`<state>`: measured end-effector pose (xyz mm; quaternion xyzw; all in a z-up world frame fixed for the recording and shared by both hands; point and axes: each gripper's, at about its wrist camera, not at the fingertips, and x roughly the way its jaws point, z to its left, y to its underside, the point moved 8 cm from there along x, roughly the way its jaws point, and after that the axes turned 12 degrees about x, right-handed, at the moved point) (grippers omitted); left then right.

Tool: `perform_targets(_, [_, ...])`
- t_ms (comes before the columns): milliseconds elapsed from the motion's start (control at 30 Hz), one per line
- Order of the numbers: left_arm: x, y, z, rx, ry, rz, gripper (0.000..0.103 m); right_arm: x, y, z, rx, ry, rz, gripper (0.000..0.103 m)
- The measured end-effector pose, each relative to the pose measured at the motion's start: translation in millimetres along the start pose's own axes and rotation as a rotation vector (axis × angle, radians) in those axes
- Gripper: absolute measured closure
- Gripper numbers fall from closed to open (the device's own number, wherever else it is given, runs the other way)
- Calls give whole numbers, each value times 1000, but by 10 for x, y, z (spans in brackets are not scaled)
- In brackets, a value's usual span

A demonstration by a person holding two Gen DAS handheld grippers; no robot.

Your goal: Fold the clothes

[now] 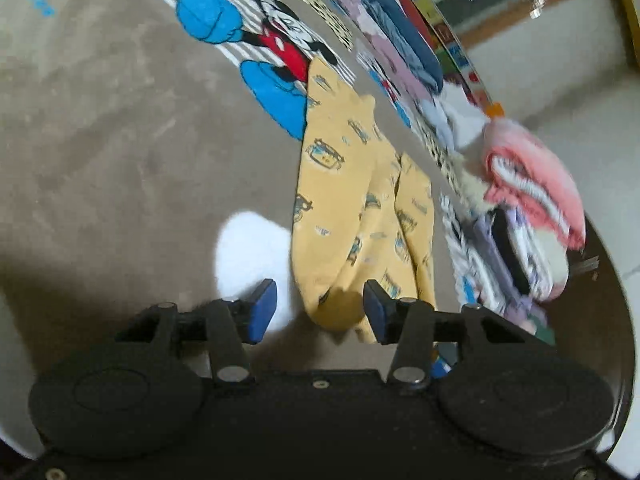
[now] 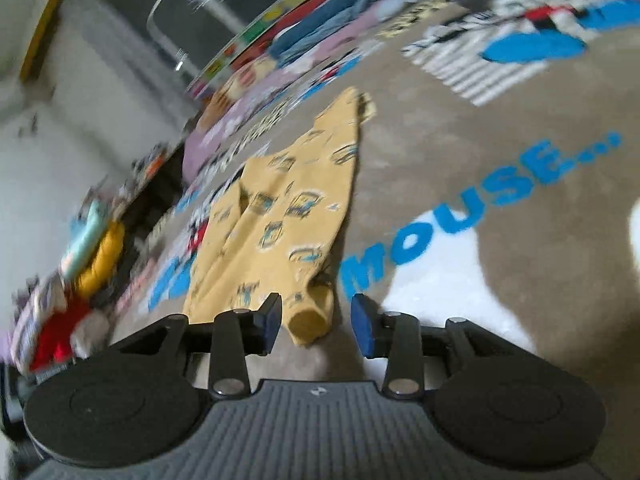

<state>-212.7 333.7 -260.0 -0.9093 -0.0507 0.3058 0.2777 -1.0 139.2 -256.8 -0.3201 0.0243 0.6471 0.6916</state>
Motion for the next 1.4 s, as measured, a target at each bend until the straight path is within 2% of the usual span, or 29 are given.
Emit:
perform_targets(67, [25, -14, 11, -9, -3, -22, 59, 74, -19, 3, 15, -5, -10, 64])
perform_targets(100, [38, -21, 17, -12, -5, -33, 69, 111, -18, 11, 10, -6, -15, 64])
perform_targets(167, [56, -4, -38, 51, -32, -27, 95, 183, -11, 26, -8, -4, -23, 78])
perform_targets(200, [64, 4, -68, 85, -46, -23, 98, 210, 7, 31, -33, 6, -23, 95])
perform_targets(267, [-80, -56, -196, 177, -71, -80, 99, 235, 35, 48, -78, 23, -28, 96])
perform_targets(367, [-214, -111, -331, 333, -139, -101, 99, -27, -13, 144, -130, 31, -73, 96])
perform_targets(467, [-139, 30, -208, 363, -195, -39, 99, -207, -61, 89, -188, 81, -68, 96])
perform_targets(567, [-134, 112, -135, 371, -215, -15, 94, -197, -19, -75, -212, 145, -21, 96])
perform_targets(633, [-170, 130, -124, 384, -221, -15, 87, -239, -33, -80, -212, 141, -38, 96])
perform_targets(667, [-188, 139, -118, 391, -225, -15, 76, -260, -40, -82, -212, 139, -47, 95])
perform_targets(700, [-205, 141, -140, 403, -235, -15, 59, -281, -47, -84, -212, 137, -56, 91])
perform_targets(733, [-222, 141, -165, 415, -247, -14, 50, -303, -54, -87, -211, 135, -64, 85])
perform_targets(833, [-268, 181, -251, 486, -305, -4, 42, -367, -75, -93, -211, 129, -90, 71])
perform_targets(900, [-298, 208, -281, 516, -334, 2, 41, -427, -122, -115, -195, 116, -115, 69])
perform_targets(1000, [-312, 213, -286, 535, -365, 15, 39, -475, -158, -171, -164, 97, -125, 59])
perform_targets(1033, [-318, 213, -292, 538, -364, 15, 36, -457, -153, -193, -161, 103, -119, 55])
perform_targets(1167, [-340, 205, -319, 549, -360, 12, 36, -394, -121, -236, -160, 120, -100, 52])
perform_targets(1233, [-349, 201, -328, 554, -366, 9, 35, -378, -102, -218, -164, 117, -94, 45])
perform_targets(1400, [-358, 201, -304, 550, -378, 14, 35, -357, -81, -208, -163, 114, -89, 42])
